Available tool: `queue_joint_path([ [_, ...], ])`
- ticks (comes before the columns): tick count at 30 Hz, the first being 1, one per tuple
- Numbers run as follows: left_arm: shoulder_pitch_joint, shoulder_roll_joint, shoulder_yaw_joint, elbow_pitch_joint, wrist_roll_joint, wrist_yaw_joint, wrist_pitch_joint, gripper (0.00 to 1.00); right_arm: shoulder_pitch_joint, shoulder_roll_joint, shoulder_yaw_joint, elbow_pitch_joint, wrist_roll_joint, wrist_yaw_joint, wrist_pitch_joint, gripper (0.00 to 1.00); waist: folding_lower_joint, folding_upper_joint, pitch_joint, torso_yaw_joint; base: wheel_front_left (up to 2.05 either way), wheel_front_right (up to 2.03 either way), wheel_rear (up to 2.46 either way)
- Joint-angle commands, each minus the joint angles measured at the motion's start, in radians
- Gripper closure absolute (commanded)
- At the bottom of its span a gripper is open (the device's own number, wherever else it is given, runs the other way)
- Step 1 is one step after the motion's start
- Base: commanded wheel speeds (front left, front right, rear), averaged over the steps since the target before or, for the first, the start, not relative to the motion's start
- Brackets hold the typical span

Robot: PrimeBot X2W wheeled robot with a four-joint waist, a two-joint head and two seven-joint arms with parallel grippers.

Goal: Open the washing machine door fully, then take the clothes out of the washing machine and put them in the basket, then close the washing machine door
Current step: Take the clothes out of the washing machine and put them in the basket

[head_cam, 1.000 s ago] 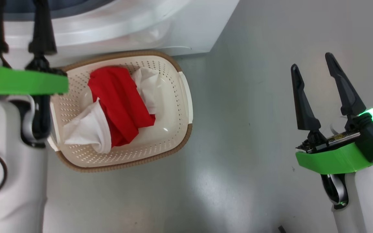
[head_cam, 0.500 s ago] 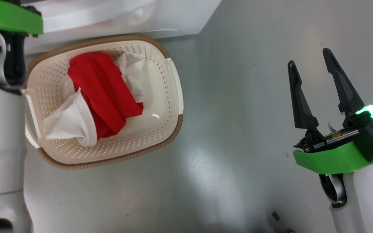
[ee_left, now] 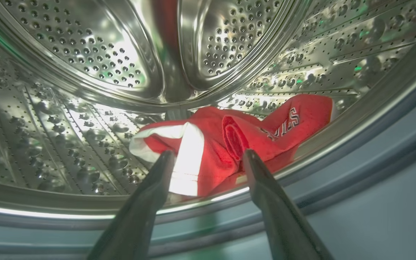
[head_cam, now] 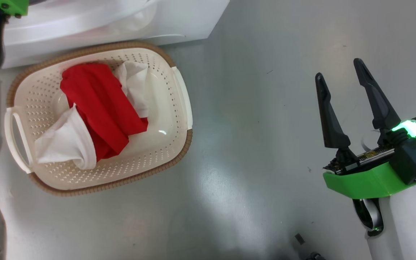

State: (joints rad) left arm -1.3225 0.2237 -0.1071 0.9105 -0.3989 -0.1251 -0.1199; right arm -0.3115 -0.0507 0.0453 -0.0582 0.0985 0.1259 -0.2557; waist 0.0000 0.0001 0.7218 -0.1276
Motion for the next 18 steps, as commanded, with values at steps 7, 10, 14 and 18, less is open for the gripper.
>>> queue_joint_path([
  [7,-0.062,0.082,-0.065,0.126,0.005,-0.005,0.028,0.00,0.061,0.001,0.046,-0.032,0.011,0.005,-0.006,0.00,0.0000,-0.0001,-0.024,-0.030,0.00,0.00,0.00],
  [10,-0.069,0.088,-0.082,0.156,0.005,-0.005,0.034,0.00,0.068,0.001,0.050,-0.033,0.012,0.005,-0.006,0.00,0.0000,-0.0001,-0.027,-0.036,0.00,0.00,0.00],
  [14,-0.088,0.099,-0.104,0.201,0.004,-0.005,0.023,0.00,0.080,0.001,0.055,-0.040,0.015,0.005,-0.006,0.00,0.0000,-0.0001,-0.023,-0.046,0.00,0.00,0.00],
  [18,-0.113,0.104,-0.122,0.231,0.006,-0.005,0.002,0.00,0.087,0.001,0.053,-0.046,0.018,0.005,-0.006,0.00,0.0000,-0.0001,-0.010,-0.050,0.00,0.00,0.00],
])
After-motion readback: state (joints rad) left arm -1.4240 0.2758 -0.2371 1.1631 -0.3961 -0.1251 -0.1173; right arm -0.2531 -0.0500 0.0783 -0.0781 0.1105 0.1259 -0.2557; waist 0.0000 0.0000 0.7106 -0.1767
